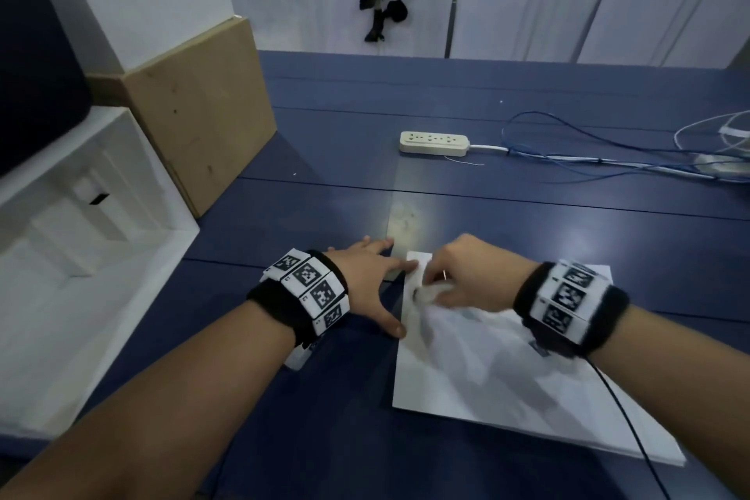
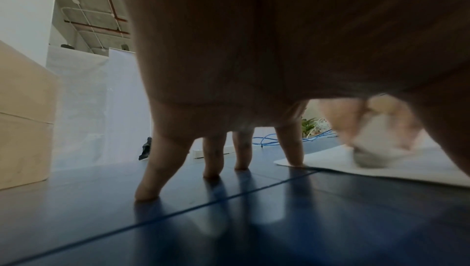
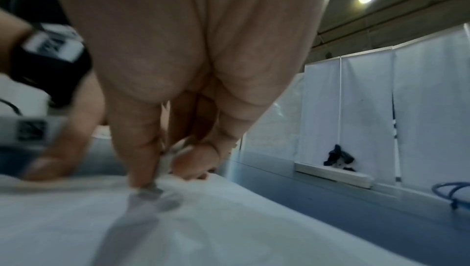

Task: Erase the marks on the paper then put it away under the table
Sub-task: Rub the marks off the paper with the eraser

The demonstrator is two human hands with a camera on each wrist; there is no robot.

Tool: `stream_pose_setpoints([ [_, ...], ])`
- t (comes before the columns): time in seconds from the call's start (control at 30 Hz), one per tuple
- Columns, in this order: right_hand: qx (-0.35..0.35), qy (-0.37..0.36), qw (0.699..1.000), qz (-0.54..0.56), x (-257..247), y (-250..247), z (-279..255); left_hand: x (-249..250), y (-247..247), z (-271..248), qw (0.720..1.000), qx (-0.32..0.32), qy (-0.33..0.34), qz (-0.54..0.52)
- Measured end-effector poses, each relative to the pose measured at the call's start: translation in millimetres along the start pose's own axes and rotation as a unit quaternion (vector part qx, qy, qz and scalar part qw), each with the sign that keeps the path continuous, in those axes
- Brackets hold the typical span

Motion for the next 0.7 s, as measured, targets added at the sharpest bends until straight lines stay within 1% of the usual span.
stream_pose_setpoints([
  [0.07, 0.030, 0.030, 0.999, 0.015, 10, -13, 13, 0, -1, 0, 1.000, 0.003, 0.000, 0.004],
  [0.13, 0.038, 0.040, 0.998, 0.024, 14, -15, 15, 1, -3, 0, 1.000, 0.007, 0.002, 0.006],
  [0.2, 0.015, 0.015, 1.000, 0.011, 4, -6, 4, 0, -4, 0, 1.000, 0.012, 0.000, 0.002],
  [0.3, -0.041, -0.031, 0.999, 0.001, -15, 10, -14, -1, -3, 1, 1.000, 0.015, -0.002, -0.002],
  [0.33, -0.035, -0.034, 0.999, -0.003, -15, 6, -12, 1, -4, 3, 1.000, 0.014, 0.000, 0.001],
  [0.37, -0.019, -0.024, 1.000, -0.007, -10, 0, -5, 2, -4, 4, 1.000, 0.011, 0.002, 0.004],
  [0.43, 0.021, 0.027, 0.999, 0.008, 8, -13, 12, 1, -5, 4, 1.000, 0.006, 0.000, 0.005],
  [0.5, 0.037, 0.054, 0.997, 0.029, 22, -16, 14, 1, -5, 4, 1.000, 0.000, -0.005, 0.007],
  [0.53, 0.029, 0.047, 0.998, 0.028, 20, -13, 9, 1, -6, 3, 1.000, 0.000, -0.006, 0.007],
  [0.63, -0.035, -0.014, 0.999, 0.023, 0, 7, -17, 1, -4, 4, 1.000, -0.002, -0.005, 0.006],
  [0.67, -0.050, -0.024, 0.998, 0.022, -3, 10, -20, 0, -4, 5, 1.000, -0.001, -0.004, 0.004],
  [0.7, -0.048, -0.028, 0.998, 0.016, -4, 8, -17, 0, -4, 5, 1.000, -0.001, -0.004, 0.003],
])
Point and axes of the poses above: each hand's wrist, its own z-axis towards the middle knuckle, its own y-axis out of the palm, x = y × z, the point moved 8 cm from there along z, towards the middle knuckle, and after that the axes turned 7 degrees about y, right-handed, at the moved point
